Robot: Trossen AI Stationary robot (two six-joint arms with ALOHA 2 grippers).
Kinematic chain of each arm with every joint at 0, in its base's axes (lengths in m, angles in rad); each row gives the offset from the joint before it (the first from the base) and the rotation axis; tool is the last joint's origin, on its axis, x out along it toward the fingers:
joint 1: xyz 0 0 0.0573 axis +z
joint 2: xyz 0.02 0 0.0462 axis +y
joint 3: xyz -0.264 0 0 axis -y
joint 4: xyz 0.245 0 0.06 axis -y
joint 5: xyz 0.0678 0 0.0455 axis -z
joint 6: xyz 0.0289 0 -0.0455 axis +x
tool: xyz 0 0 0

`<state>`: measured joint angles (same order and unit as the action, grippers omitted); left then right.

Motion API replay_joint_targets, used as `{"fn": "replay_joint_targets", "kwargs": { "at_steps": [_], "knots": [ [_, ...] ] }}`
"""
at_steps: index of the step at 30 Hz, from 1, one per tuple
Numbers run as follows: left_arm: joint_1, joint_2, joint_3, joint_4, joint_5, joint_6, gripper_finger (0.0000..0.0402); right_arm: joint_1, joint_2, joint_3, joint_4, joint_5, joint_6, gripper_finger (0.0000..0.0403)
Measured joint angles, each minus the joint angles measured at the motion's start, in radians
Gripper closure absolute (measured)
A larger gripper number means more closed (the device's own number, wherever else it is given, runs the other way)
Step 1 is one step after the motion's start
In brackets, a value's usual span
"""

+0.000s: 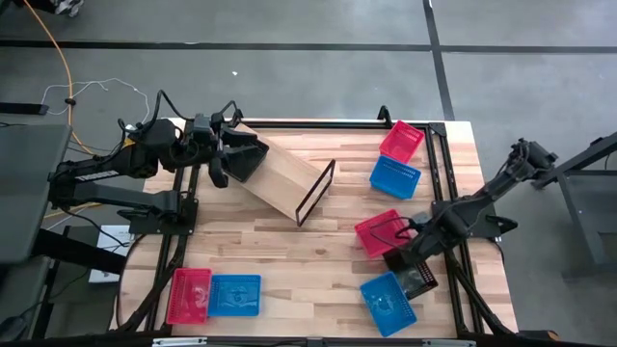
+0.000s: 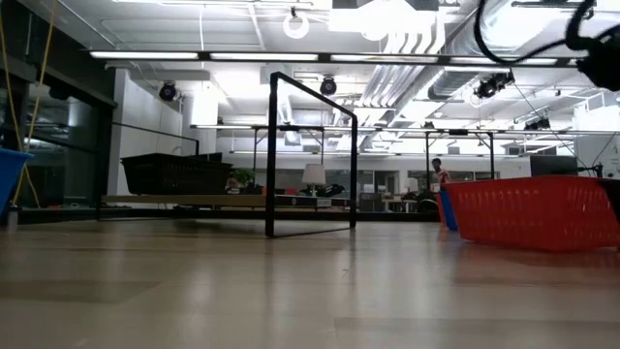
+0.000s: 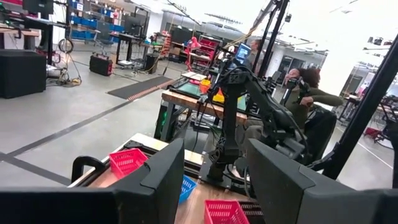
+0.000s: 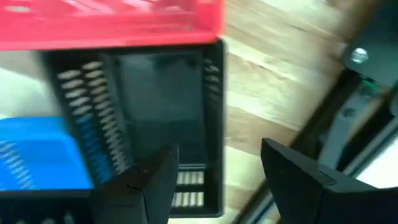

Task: Stack baskets on shelf by color
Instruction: Stack the black bin into the black bin on the shelf

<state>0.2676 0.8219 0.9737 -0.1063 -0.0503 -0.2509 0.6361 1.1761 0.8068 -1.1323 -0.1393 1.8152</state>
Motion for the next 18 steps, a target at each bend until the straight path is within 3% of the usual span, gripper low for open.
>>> {"fn": "replay_joint_targets", "kwargs": {
  "at_steps": [18],
  "knots": [
    [0.0,0.0,0.0,0.0,-0.006,-0.007,0.0241,0.008,0.068,-0.12,0.111,-0.013,0.01,0.0188]
  ]
}}
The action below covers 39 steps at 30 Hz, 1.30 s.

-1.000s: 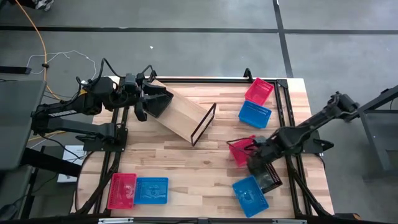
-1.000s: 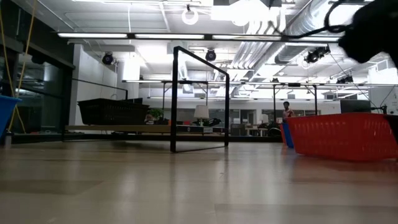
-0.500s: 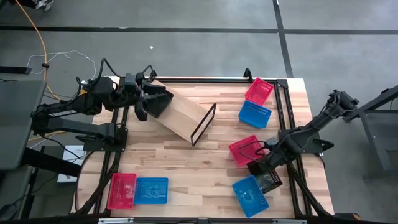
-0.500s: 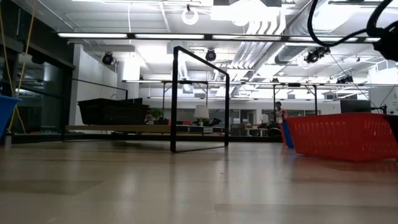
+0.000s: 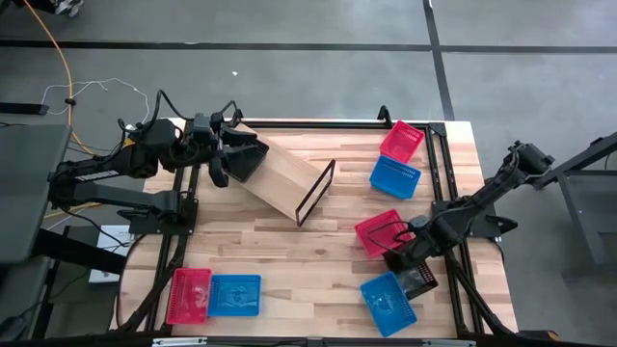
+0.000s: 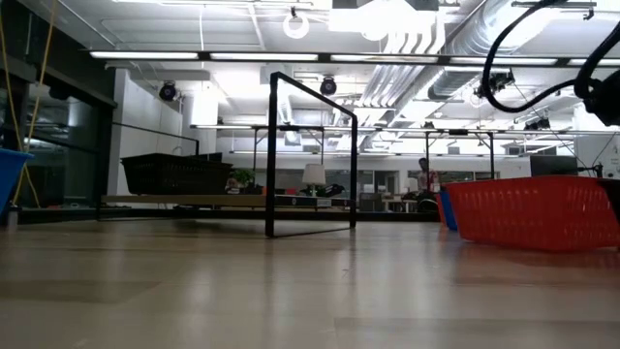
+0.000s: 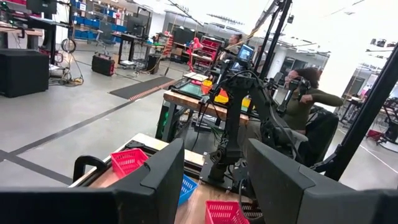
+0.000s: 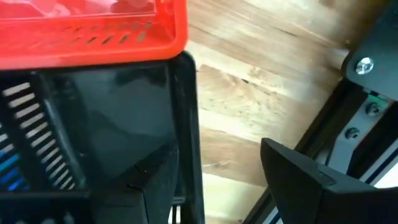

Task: Stack baskets on shelf by color
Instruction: Stack the black bin into the black bin on the shelf

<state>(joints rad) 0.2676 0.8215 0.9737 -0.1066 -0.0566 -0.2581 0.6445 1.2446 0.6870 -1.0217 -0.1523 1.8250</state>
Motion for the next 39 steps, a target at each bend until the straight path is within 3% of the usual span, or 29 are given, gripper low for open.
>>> {"fn": "replay_joint_targets", "kwargs": {
  "at_steps": [12,16,21,27,33,39],
  "knots": [
    [0.0,0.0,0.0,0.0,0.0,0.0,0.0241,0.0,0.0,-0.062,0.064,-0.02,-0.006,0.02],
    [0.0,0.0,0.0,0.0,0.0,0.0,0.0241,0.0,0.0,-0.069,0.069,-0.021,-0.009,0.0258],
    [0.0,0.0,0.0,0.0,0.0,-0.001,0.0241,0.0,-0.022,-0.023,0.057,-0.017,-0.058,0.0382],
    [0.0,0.0,0.0,0.0,0.0,0.0,0.0241,0.0,-0.098,0.126,-0.106,0.01,-0.118,0.0396],
    [0.0,-0.001,0.0,0.0,0.0,0.038,0.0241,-0.02,-0.171,0.34,-0.171,0.176,-0.213,0.04],
    [0.0,-0.022,0.0,0.0,0.0,0.044,0.0241,-0.122,-0.148,0.573,-0.14,0.587,-0.385,0.0401]
  ]
}}
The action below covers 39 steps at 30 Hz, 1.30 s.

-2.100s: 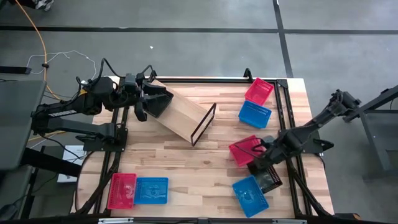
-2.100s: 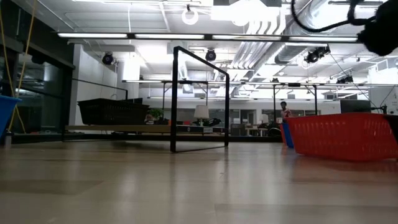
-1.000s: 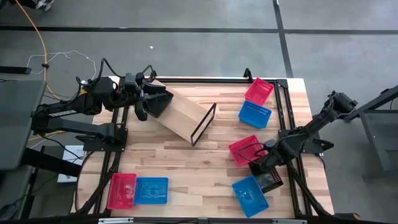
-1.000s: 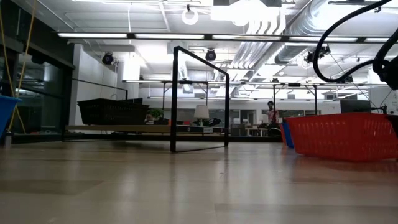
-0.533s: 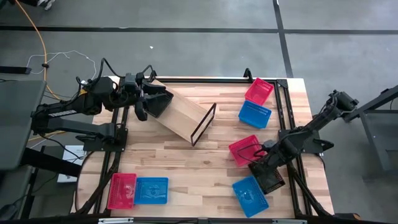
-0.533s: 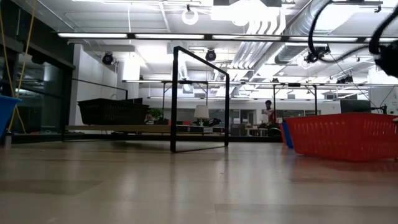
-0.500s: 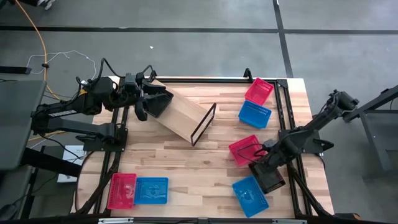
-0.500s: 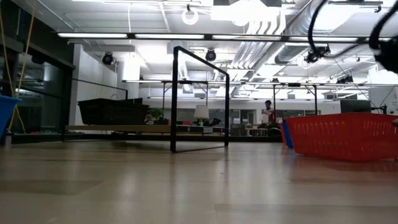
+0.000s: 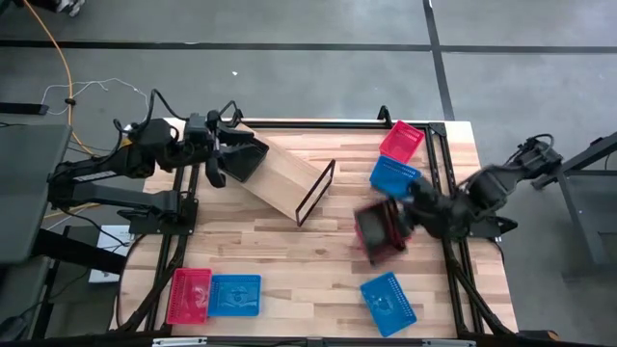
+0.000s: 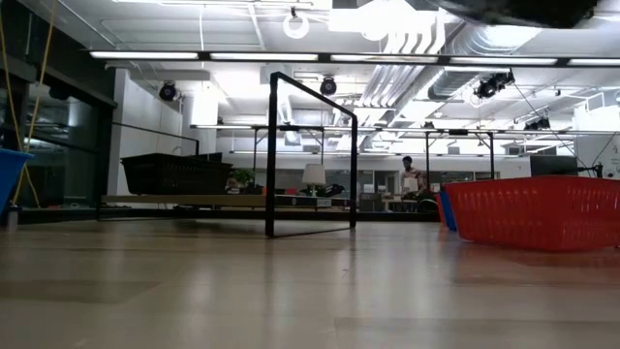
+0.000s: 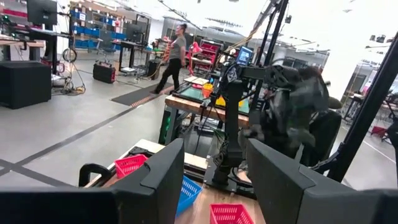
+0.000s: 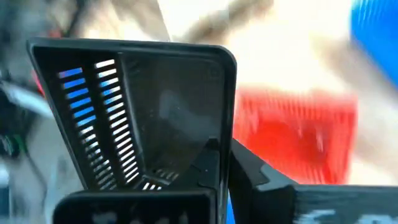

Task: Stack baskets on shelf by color
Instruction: Stack the black bin into the black bin on the shelf

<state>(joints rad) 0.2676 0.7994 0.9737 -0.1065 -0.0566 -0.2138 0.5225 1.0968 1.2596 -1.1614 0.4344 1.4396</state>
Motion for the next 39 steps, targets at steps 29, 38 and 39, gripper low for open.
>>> {"fn": "replay_joint_targets", "kwargs": {
  "at_steps": [29,38,39],
  "knots": [
    [-0.126,0.453,0.233,0.077,-0.863,0.215,0.0241,-0.593,0.652,0.658,0.427,0.581,-0.978,0.0403],
    [-0.131,0.524,0.242,0.095,-1.014,0.254,0.0241,-0.593,0.659,0.656,0.533,0.556,-1.043,0.0403],
    [-0.131,0.526,0.242,0.099,-1.018,0.246,0.0241,-0.591,0.659,0.656,0.552,0.547,-1.055,0.0403]
  ]
}}
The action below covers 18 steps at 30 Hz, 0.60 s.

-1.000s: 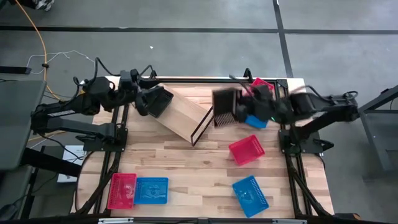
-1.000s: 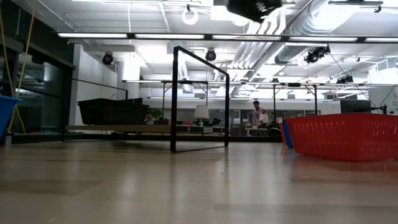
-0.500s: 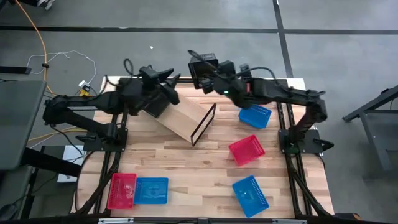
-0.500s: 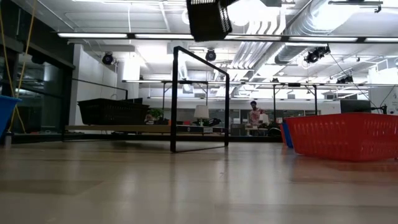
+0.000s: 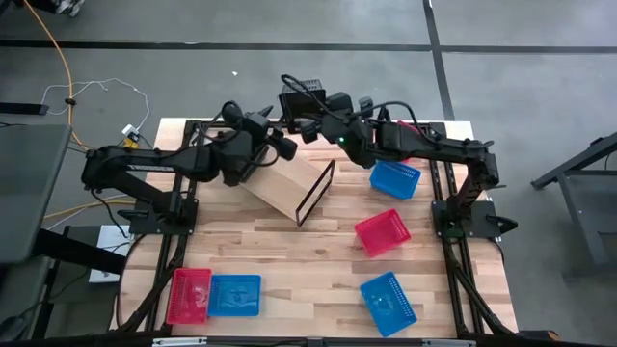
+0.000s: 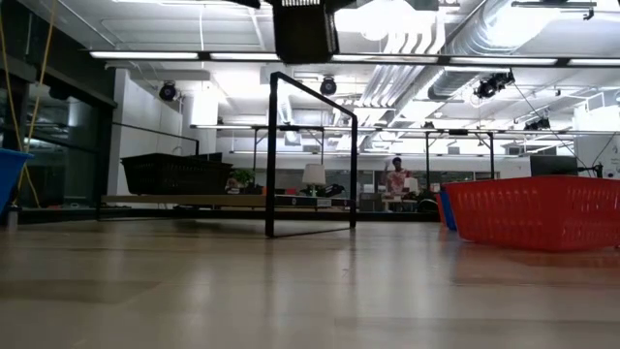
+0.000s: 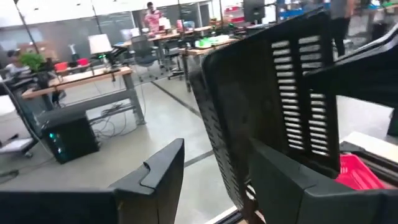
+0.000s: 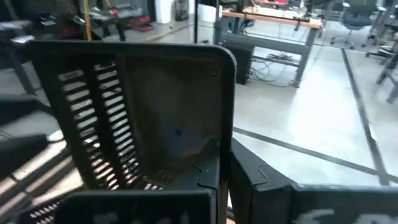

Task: Stack baskets on shelf by color
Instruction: Stack the black bin into the black bin on the shelf

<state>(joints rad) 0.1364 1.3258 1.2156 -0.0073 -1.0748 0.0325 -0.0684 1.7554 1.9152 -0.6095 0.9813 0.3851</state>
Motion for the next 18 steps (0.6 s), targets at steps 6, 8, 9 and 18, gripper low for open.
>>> {"fn": "replay_joint_targets", "kwargs": {
  "at_steps": [6,8,9,18],
  "knots": [
    [0.001,0.003,0.0,0.007,-0.001,-0.004,0.0241,0.012,0.0,0.0,0.055,-0.073,0.003,0.0403],
    [0.001,0.003,0.0,0.008,-0.014,-0.005,0.0241,0.017,0.0,0.0,0.055,-0.073,0.002,0.0403],
    [0.001,0.003,0.0,0.009,-0.024,-0.011,0.0241,0.019,0.0,0.0,0.057,-0.073,0.0,0.0403],
    [0.001,0.003,0.0,0.005,-0.026,0.068,0.0331,0.026,0.0,0.0,0.06,-0.077,-0.002,0.0401]
  ]
}}
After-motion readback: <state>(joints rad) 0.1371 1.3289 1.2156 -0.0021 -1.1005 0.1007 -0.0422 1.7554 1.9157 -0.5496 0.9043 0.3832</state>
